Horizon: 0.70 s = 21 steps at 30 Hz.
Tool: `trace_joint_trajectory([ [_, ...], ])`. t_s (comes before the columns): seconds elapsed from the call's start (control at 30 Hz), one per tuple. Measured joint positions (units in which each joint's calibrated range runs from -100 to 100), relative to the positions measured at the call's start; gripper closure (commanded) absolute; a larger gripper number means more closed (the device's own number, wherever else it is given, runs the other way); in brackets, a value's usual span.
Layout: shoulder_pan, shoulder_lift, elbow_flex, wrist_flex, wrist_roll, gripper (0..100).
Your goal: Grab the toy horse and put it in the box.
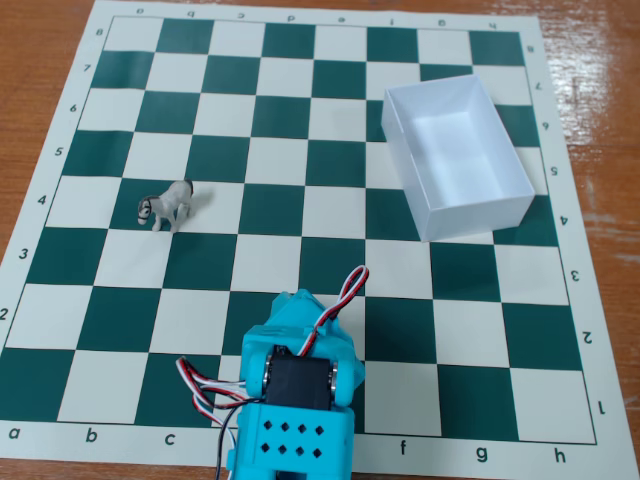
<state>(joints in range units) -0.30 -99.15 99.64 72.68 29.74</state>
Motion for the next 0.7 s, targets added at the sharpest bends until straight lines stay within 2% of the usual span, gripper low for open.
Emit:
trace_joint_trajectory([
  [0.7, -0.9, 0.0, 0.0, 0.3, 0.0, 76],
])
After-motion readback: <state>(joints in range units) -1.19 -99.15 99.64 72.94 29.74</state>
